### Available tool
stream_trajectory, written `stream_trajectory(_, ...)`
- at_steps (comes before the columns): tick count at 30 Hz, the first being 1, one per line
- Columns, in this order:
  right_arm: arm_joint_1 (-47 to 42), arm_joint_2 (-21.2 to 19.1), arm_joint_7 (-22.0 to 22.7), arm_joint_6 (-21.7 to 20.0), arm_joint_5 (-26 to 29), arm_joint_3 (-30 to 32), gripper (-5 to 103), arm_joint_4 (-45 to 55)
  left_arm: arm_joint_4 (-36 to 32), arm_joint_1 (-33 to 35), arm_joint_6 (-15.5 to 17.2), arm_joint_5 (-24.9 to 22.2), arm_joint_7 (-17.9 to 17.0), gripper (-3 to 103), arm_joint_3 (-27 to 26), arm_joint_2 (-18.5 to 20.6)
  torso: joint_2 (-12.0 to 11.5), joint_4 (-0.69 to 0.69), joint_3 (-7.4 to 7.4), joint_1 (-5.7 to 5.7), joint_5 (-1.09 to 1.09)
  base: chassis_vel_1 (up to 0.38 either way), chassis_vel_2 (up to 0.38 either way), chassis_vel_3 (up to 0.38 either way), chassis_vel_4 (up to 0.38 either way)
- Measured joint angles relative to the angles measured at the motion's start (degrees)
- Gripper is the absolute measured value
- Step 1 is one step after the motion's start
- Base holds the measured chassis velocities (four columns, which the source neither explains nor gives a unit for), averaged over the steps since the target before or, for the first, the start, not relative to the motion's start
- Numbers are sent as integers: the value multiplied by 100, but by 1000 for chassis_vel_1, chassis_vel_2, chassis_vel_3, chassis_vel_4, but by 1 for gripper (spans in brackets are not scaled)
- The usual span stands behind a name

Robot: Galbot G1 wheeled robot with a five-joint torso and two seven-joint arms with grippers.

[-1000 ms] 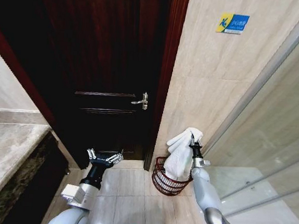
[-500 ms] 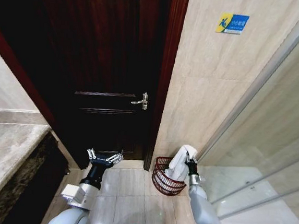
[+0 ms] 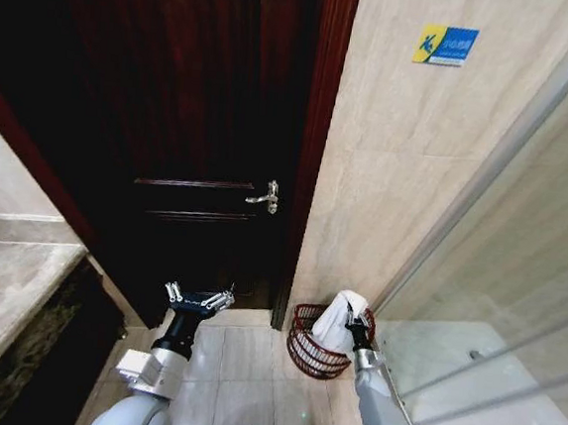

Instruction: Discard the used towel into the hamper.

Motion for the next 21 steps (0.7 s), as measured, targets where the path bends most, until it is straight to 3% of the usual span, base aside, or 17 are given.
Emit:
stream_trajectory(5, -190, -60, -221, -368, -368, 141, 8, -40, 0, -1, 0, 0, 0, 100, 0, 0, -2, 0, 1, 2, 2, -103, 146, 122, -71)
stream_trajectory(7, -263, -61, -232, -507, -619, 313, 8, -107, 0, -1, 0, 0, 0, 100, 0, 1, -1, -10, 1, -1, -5, 0, 0, 0, 0)
stream_trajectory(9, -295, -64, -204, -648, -779, 358, 8, -98, 0, 0, 0, 0, 0, 100, 0, 0, -1, -6, 0, -4, -3, 0, 0, 0, 0)
stream_trajectory(13, -328, -119, -182, -1125, -1297, 445, 8, 6, 0, 1, 0, 0, 0, 100, 0, 0, 1, -2, -2, -10, -4, 45, -56, -44, 35)
stream_trajectory(19, -183, -211, -156, -2318, -2084, 488, 8, 32, 0, 1, 0, 0, 0, 100, 0, 1, 1, -2, -1, -7, -1, 8, -4, -5, 9)
stream_trajectory(21, -121, -225, -154, -2458, -2223, 492, 8, -24, 0, 0, 0, 0, 0, 100, 0, 0, 1, -3, -1, -6, -2, 0, 0, 0, 0)
